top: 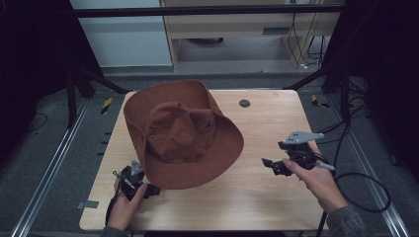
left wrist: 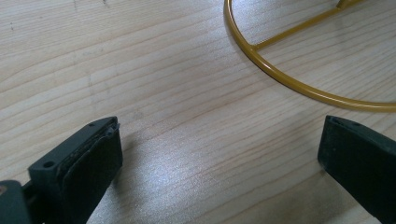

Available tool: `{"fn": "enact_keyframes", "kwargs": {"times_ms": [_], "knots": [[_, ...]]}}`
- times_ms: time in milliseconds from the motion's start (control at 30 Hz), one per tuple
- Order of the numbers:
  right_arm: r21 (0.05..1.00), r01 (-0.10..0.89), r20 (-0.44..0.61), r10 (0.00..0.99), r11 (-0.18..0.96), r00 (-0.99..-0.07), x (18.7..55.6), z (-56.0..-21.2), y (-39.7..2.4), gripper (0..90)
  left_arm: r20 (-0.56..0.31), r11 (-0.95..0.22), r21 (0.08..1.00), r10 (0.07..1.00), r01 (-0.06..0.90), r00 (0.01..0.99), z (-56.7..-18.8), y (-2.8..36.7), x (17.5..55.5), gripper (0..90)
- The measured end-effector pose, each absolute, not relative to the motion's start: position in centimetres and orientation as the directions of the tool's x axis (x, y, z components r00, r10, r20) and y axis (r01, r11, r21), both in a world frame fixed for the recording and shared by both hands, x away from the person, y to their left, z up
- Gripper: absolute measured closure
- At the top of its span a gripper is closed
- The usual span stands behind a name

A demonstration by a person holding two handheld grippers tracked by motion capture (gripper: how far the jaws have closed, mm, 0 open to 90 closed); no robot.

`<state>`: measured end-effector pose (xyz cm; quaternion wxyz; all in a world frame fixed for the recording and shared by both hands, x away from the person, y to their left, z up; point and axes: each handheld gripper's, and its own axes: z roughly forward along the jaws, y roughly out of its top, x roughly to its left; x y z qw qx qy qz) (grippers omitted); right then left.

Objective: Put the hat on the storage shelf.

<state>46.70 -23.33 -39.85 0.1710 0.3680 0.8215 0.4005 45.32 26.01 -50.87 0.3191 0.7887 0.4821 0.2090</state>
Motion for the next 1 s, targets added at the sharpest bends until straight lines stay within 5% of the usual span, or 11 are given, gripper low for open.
{"fn": "enact_keyframes", "kwargs": {"times_ms": [1000], "knots": [[0.732,0.575,0.026,0.829,0.365,-0.559,48.0,-50.0,-21.4,16.5,0.023,-0.333,0.704,0.893,0.627,0.449,-50.9,26.0,45.3,0.0]]}}
